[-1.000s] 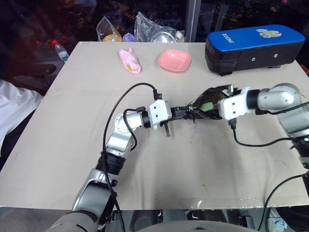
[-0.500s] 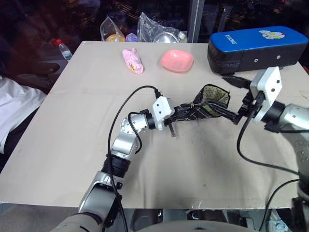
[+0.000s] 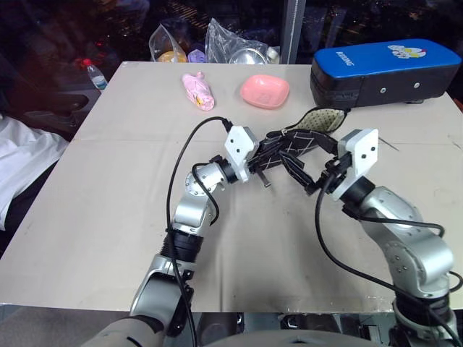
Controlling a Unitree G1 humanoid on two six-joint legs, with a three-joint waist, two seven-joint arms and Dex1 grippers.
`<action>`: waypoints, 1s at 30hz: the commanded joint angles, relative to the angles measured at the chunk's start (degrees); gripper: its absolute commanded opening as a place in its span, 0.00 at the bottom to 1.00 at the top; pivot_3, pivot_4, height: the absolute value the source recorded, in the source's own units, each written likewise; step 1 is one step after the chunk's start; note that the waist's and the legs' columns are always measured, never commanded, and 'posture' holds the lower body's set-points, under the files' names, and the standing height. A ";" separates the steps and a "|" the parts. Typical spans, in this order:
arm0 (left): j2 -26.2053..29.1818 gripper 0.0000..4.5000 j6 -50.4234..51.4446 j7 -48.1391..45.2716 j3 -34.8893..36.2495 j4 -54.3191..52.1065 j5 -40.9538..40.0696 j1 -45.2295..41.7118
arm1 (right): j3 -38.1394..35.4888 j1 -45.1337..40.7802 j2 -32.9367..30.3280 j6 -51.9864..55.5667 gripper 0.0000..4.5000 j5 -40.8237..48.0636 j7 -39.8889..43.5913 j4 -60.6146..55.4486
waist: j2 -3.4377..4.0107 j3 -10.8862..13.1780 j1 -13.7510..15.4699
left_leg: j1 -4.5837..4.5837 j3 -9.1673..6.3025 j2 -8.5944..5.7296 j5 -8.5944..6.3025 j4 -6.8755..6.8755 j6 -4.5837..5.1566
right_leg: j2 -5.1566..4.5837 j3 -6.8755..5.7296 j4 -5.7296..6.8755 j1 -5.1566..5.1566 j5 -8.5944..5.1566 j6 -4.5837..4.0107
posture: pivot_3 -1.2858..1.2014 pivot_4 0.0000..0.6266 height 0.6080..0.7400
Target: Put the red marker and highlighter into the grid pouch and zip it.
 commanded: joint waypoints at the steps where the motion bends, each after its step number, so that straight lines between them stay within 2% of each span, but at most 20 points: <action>1: -1.23 0.00 0.22 1.14 0.31 -3.41 -1.37 -0.70 | 1.65 -0.67 2.98 -6.10 0.95 -2.93 -1.84 2.00 | 0.00 0.00 -0.02 | 0.00 0.00 0.00 0.00 0.00 0.00 | 0.00 0.00 0.00 0.00 0.00 0.00 | 0.52 0.24 0.98; 15: -1.01 0.00 -0.40 0.41 0.02 -3.18 -0.84 -0.48 | 3.22 0.45 6.02 -10.79 0.95 -4.95 -1.68 5.05 | 0.00 0.00 -0.03 | 0.00 0.00 0.00 0.00 -0.01 0.00 | -0.01 0.00 -0.01 0.00 0.00 0.00 | 0.52 0.24 0.98; 18: -0.98 0.00 -0.51 0.31 -0.04 -3.15 -0.75 -0.38 | 3.26 0.44 5.99 -10.64 0.76 -4.78 -1.43 5.18 | 0.00 0.00 -0.03 | 0.00 0.00 0.00 0.00 -0.01 0.00 | 0.00 0.00 -0.01 0.00 0.00 0.00 | 0.52 0.24 0.98; 23: -0.99 0.00 -0.68 0.16 -0.16 -3.23 -0.55 -0.28 | 3.73 0.15 5.77 -10.25 0.21 -4.93 -0.64 5.71 | 0.00 0.00 -0.04 | 0.00 0.00 0.00 0.00 -0.01 0.00 | 0.00 0.00 -0.01 0.00 0.00 0.00 | 0.52 0.24 0.98; 24: -0.96 0.00 -0.71 0.10 -0.17 -3.31 -0.54 -0.19 | 3.77 0.04 5.83 -10.20 0.06 -4.98 -0.63 5.79 | 0.00 0.00 -0.04 | 0.00 0.00 0.00 0.00 -0.01 0.00 | 0.00 0.00 -0.01 0.00 0.00 0.00 | 0.52 0.24 0.98; 25: -0.96 0.00 -0.75 0.06 -0.21 -3.38 -0.51 -0.13 | 3.71 -0.03 5.90 -10.12 0.02 -4.97 -0.64 5.85 | 0.00 0.00 -0.04 | 0.00 0.00 0.00 0.00 -0.01 0.00 | 0.00 0.00 -0.01 0.00 0.00 0.00 | 0.52 0.24 0.98; 30: -0.86 0.00 -0.82 -0.07 -0.35 -3.71 -0.41 0.22 | 3.59 -0.33 5.61 -9.72 0.02 -5.48 -0.85 6.16 | 0.00 0.00 -0.04 | 0.00 0.00 0.00 0.00 -0.01 0.00 | 0.00 0.00 -0.01 0.00 0.00 0.00 | 0.52 0.24 0.98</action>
